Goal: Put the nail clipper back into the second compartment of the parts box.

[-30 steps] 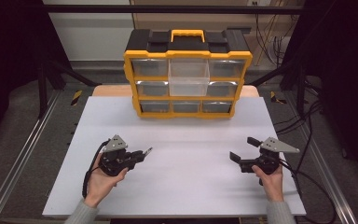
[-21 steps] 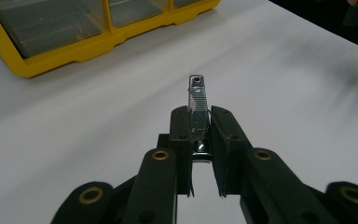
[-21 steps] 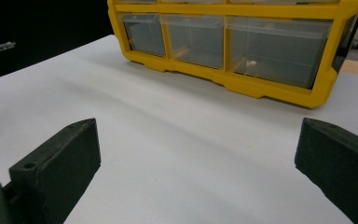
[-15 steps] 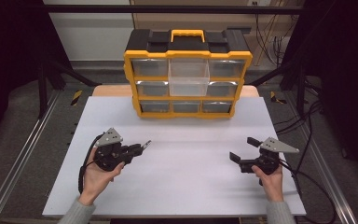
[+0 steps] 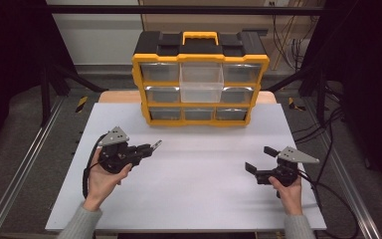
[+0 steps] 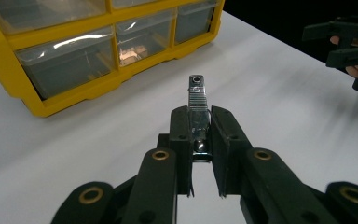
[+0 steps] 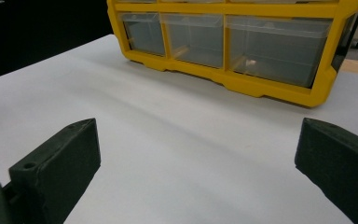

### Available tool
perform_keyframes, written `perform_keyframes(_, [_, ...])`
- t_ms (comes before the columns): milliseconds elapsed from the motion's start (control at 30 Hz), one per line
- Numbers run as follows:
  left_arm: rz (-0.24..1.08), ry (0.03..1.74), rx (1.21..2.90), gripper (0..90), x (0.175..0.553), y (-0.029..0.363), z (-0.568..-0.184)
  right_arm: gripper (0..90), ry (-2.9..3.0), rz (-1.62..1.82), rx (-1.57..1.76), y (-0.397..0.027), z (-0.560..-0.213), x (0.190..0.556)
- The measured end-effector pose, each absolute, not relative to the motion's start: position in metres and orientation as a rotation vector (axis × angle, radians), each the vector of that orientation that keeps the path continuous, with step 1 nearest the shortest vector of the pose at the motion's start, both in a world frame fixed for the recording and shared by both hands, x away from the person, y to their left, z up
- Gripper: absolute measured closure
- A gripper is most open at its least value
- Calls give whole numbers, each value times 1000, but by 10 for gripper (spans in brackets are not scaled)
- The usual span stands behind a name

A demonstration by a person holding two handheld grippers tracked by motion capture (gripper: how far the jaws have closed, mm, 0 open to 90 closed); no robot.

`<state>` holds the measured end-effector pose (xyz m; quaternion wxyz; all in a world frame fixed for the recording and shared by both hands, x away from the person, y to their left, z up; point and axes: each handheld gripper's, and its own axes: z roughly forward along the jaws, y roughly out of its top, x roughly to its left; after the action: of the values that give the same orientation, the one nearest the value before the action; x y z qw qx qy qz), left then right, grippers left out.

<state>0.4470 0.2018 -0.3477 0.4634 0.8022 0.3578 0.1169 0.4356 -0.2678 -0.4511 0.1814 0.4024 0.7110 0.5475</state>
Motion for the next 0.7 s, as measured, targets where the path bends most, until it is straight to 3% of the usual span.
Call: perform_keyframes(700, [315, 824, 1939, 789, 458, 184, -311, 8, 2006, 1549, 1136, -268, -451, 436])
